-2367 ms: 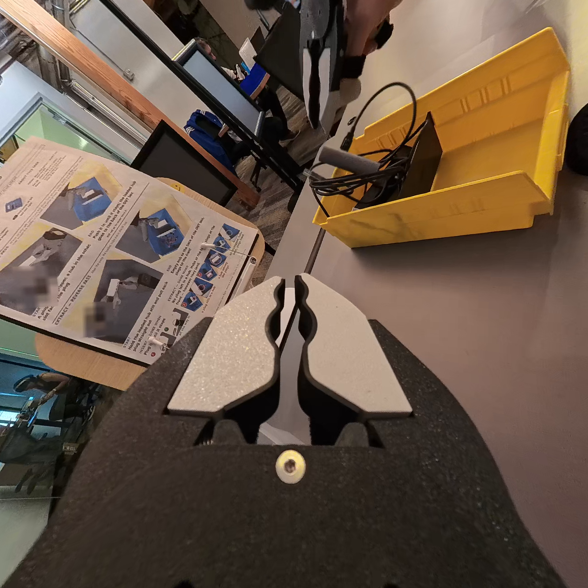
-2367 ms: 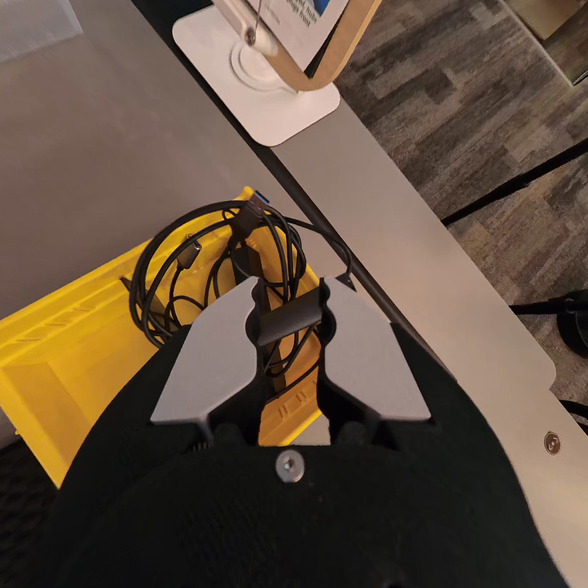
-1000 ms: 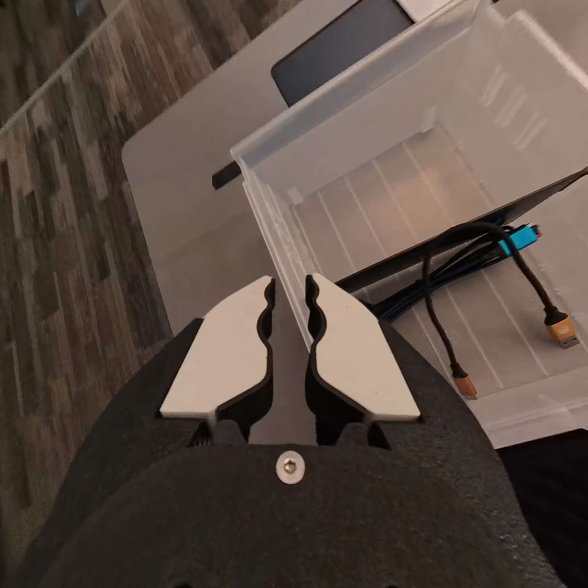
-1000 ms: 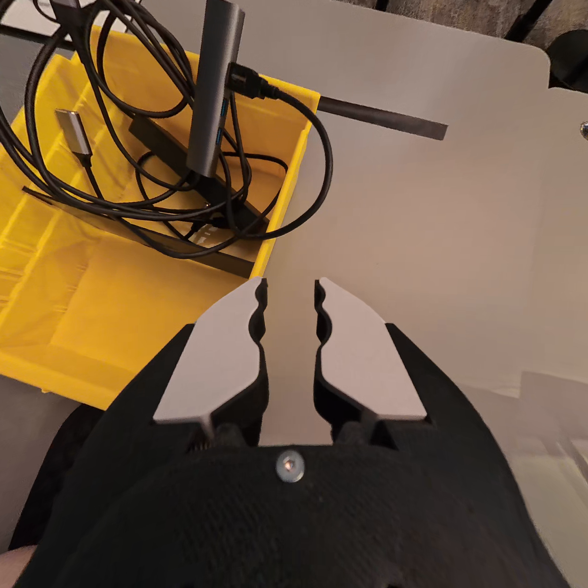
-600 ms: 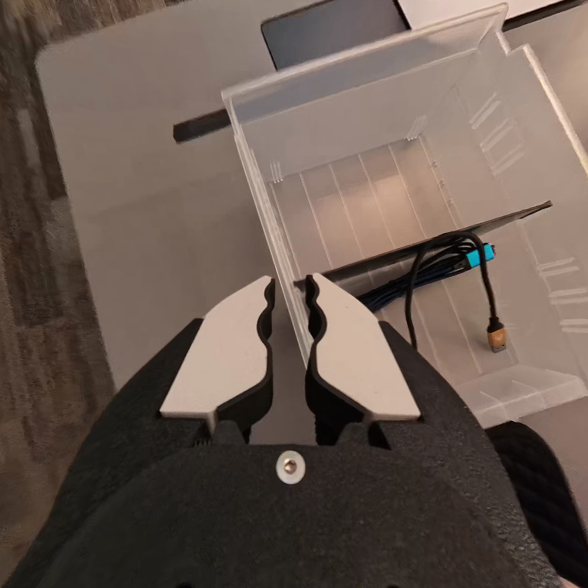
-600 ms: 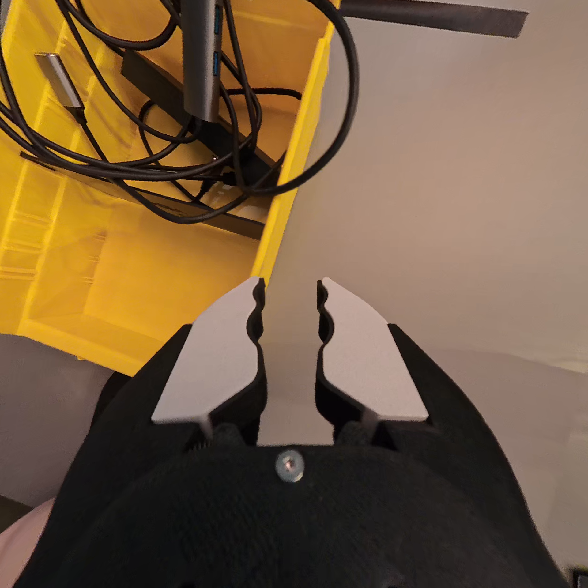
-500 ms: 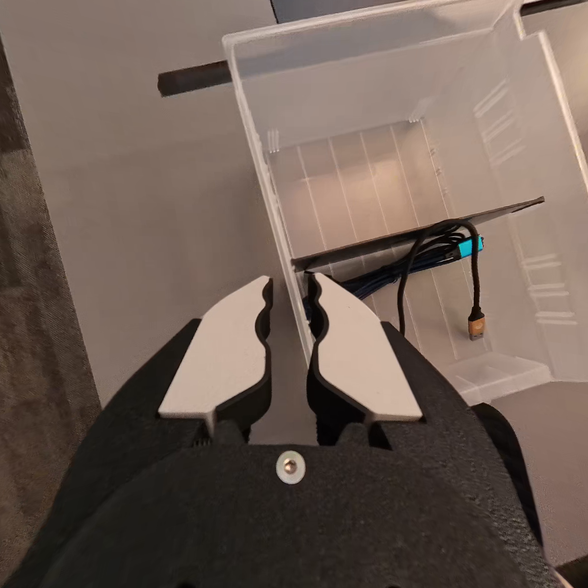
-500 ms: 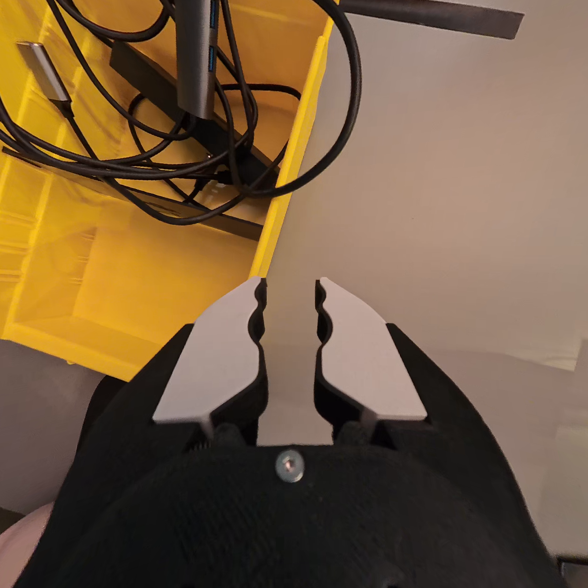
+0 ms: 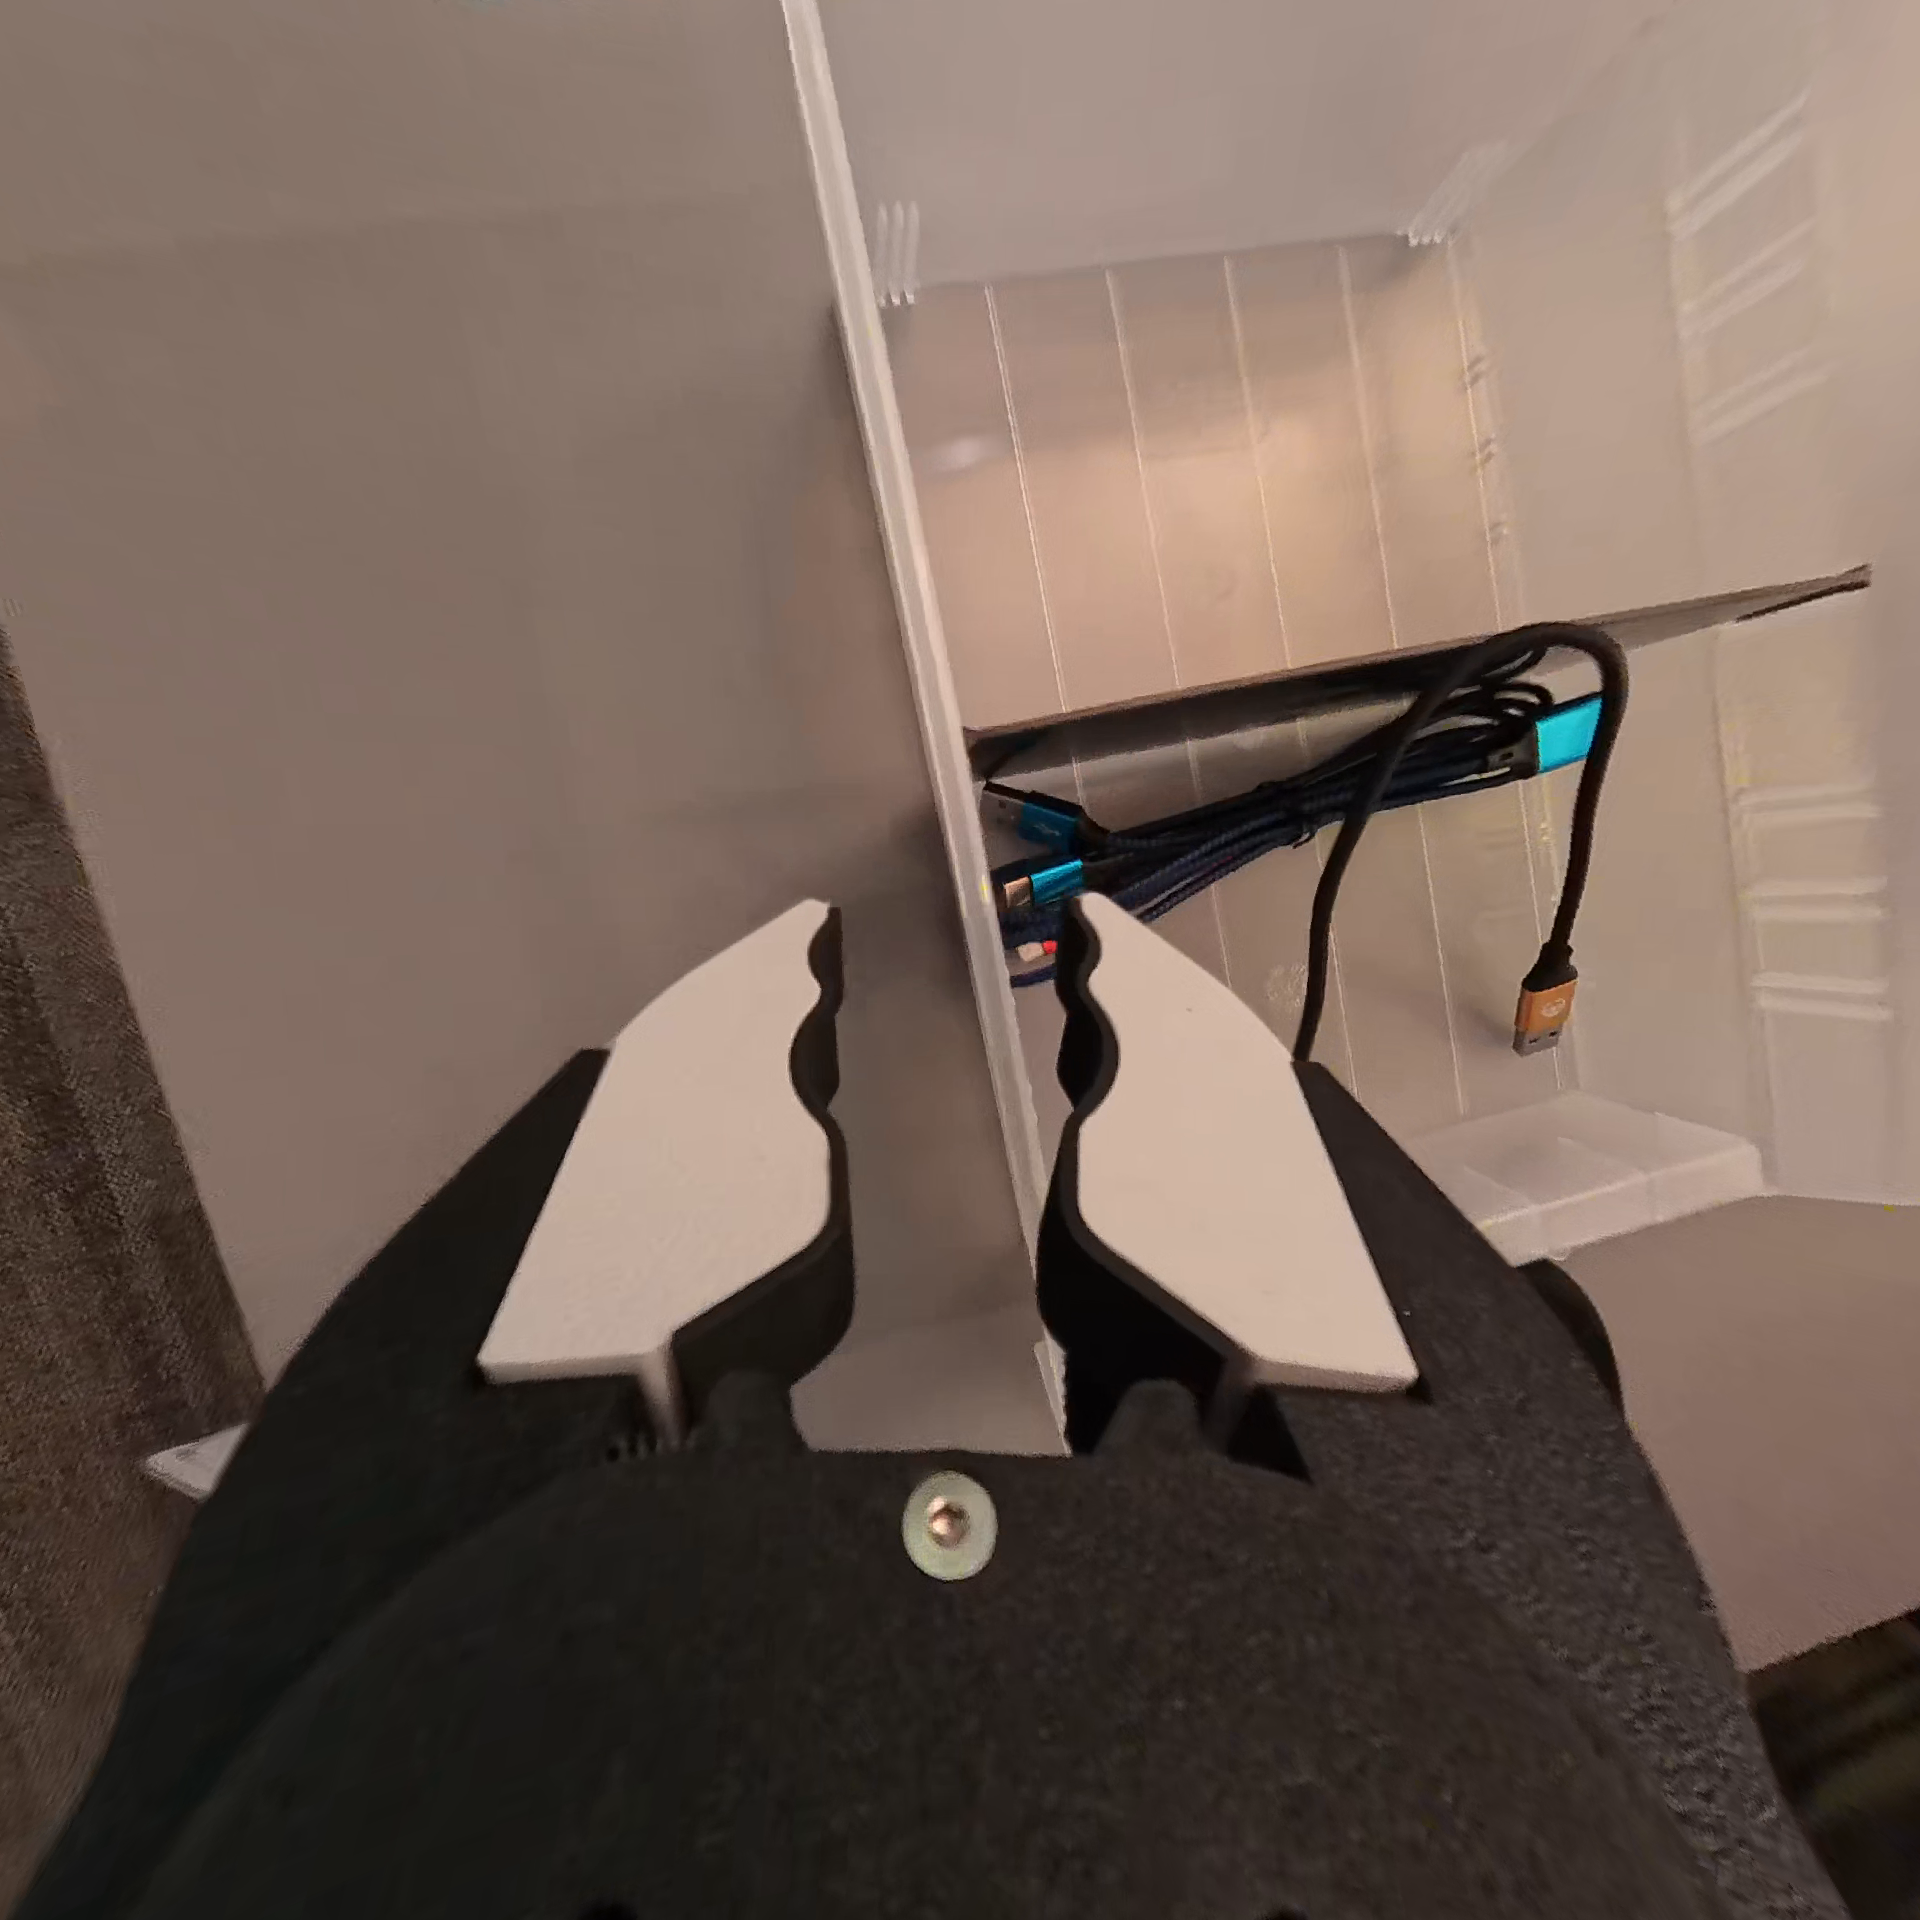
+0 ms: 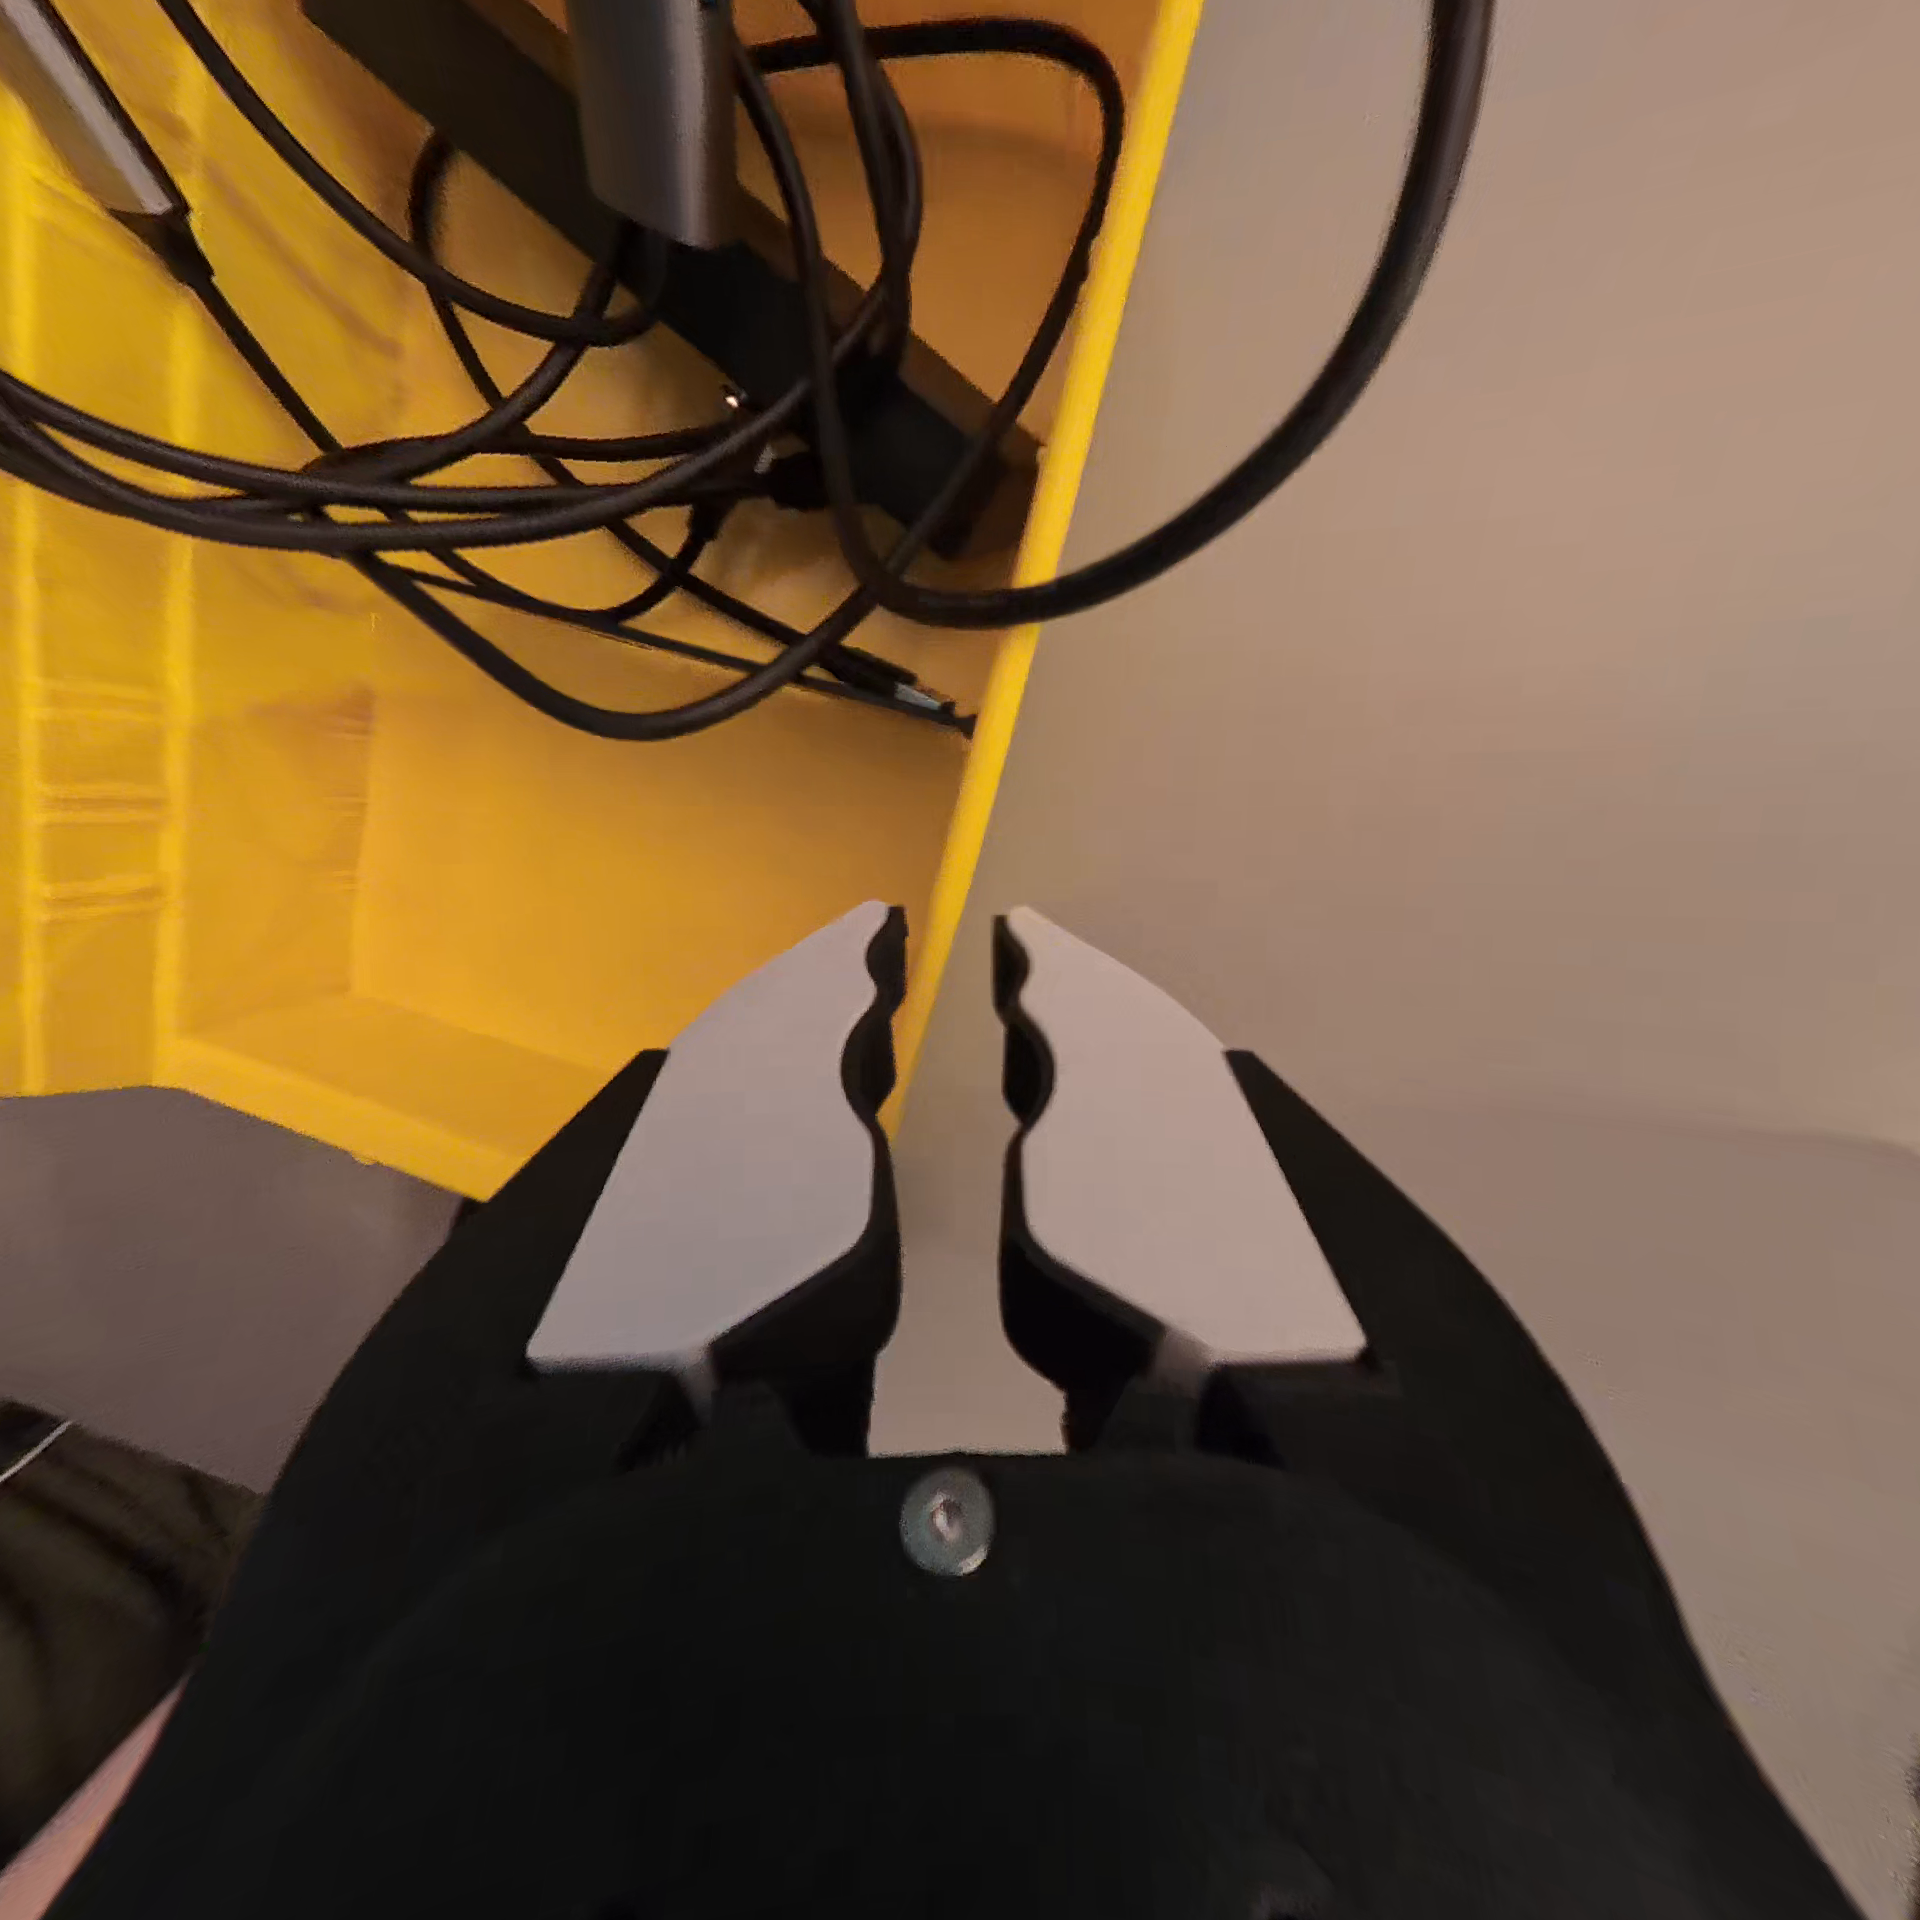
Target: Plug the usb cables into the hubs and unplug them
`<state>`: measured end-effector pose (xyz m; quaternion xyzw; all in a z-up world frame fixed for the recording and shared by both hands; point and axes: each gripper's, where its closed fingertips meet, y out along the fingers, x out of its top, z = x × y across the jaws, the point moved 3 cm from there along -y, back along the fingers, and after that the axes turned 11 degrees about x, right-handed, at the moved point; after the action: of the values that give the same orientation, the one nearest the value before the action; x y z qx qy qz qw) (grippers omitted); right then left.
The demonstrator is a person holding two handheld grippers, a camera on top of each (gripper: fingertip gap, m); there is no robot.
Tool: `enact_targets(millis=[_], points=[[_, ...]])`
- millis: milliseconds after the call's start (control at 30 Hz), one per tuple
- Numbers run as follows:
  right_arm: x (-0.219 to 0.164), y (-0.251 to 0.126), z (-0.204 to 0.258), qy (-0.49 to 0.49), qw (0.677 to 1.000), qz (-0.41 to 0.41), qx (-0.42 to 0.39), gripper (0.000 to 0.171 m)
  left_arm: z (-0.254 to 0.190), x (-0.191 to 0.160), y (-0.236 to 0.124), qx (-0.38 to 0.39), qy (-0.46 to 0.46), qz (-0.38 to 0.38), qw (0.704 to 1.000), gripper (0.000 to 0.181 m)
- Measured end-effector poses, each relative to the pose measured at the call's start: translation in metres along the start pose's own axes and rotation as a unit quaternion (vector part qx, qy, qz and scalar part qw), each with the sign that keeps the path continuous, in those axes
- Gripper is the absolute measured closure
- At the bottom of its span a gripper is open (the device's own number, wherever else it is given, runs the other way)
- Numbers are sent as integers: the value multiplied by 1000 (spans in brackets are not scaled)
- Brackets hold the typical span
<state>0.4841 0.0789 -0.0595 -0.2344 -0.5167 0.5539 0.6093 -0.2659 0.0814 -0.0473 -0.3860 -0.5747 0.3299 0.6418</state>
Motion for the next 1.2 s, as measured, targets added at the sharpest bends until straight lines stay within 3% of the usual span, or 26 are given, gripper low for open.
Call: enact_targets(millis=[133, 233, 433, 667, 900, 1200], points=[[2, 3, 2, 15, 1000, 11, -5, 164, -10, -14, 15, -11, 18, 65, 998, 154], [2, 5, 2, 27, 999, 19, -19, 165, -12, -20, 25, 0, 28, 103, 994, 174], [5, 11, 14, 32, 998, 50, -31, 166, -20, -19, 26, 35, 60, 129, 989, 176], [21, 36, 60, -22, 994, 105, -24, 163, -59, -10, 28, 40, 103, 149, 983, 175], [39, 61, 103, -98, 985, 134, -36, 161, -86, -13, 26, 39, 95, 164, 981, 175], [47, 72, 124, -136, 979, 145, -39, 160, -105, -11, 26, 34, 108, 167, 980, 174]])
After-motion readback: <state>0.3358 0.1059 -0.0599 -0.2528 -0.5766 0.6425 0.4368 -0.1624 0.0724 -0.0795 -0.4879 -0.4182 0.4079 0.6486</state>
